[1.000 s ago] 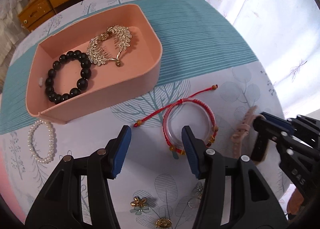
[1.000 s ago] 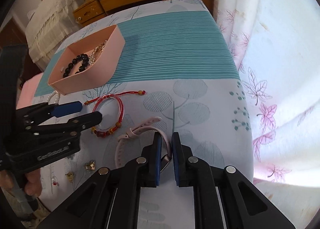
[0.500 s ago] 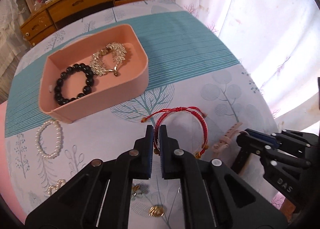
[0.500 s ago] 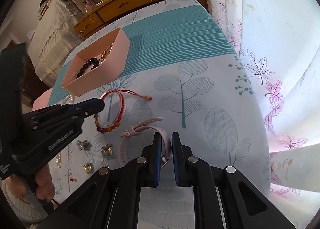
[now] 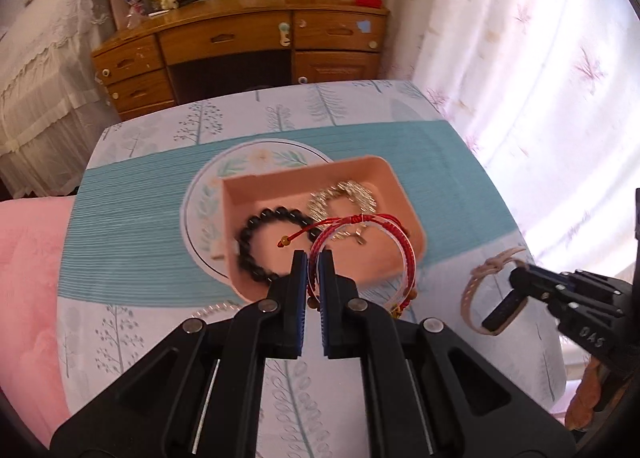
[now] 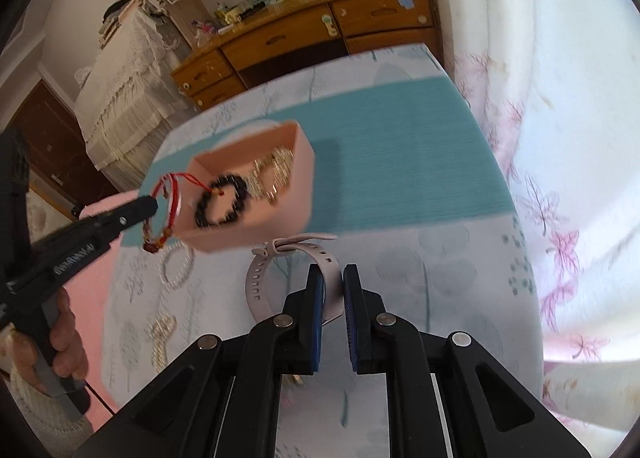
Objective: Organize jewelry
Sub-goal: 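Drop the watch band into the box with the right tool while the left tool releases the red bracelet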
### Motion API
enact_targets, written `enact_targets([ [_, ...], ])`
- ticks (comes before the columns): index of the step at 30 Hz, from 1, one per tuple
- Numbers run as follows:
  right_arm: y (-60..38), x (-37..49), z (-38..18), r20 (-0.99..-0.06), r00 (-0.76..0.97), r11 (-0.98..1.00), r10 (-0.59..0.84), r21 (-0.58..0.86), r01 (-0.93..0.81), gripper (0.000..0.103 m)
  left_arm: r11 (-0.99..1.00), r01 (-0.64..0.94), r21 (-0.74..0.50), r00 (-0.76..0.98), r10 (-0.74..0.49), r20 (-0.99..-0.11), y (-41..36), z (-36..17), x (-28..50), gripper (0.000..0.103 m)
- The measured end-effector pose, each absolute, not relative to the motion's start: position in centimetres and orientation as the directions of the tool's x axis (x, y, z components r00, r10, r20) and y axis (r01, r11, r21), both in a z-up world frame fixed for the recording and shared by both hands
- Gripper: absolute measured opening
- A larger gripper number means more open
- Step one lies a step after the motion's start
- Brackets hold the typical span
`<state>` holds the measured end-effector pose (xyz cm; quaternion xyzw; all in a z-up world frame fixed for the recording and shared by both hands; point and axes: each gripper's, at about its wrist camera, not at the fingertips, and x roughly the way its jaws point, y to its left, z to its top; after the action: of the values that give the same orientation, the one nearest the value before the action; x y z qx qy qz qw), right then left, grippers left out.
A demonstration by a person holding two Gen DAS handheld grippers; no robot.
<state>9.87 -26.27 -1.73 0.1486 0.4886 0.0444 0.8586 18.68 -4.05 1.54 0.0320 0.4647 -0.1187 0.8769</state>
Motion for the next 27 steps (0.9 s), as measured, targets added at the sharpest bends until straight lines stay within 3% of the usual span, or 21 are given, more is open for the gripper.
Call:
enact_targets([
  [11, -21.8, 20.7, 0.3, -0.811, 0.545, 0.954, 0.212, 0.292, 0.063, 0.010, 0.979, 0.182, -0.094, 0.481, -0.172, -0.860, -2.6, -3.8, 24.4, 0.004],
  [18, -18.0, 25.1, -2.7, -0.857, 0.483, 0.975, 0.179, 0.221, 0.031, 0.010, 0.979, 0.180, -0.093, 0.459, -0.167, -0.873, -2.0, -6.1, 25.9, 0.004],
  [27, -16.6, 25.3, -6.1, -0.883, 0.435, 0.978, 0.176, 0.206, 0.022, 0.010, 0.976, 0.206, -0.074, 0.480, -0.167, -0.861, -1.3, -4.8, 25.0, 0.007],
])
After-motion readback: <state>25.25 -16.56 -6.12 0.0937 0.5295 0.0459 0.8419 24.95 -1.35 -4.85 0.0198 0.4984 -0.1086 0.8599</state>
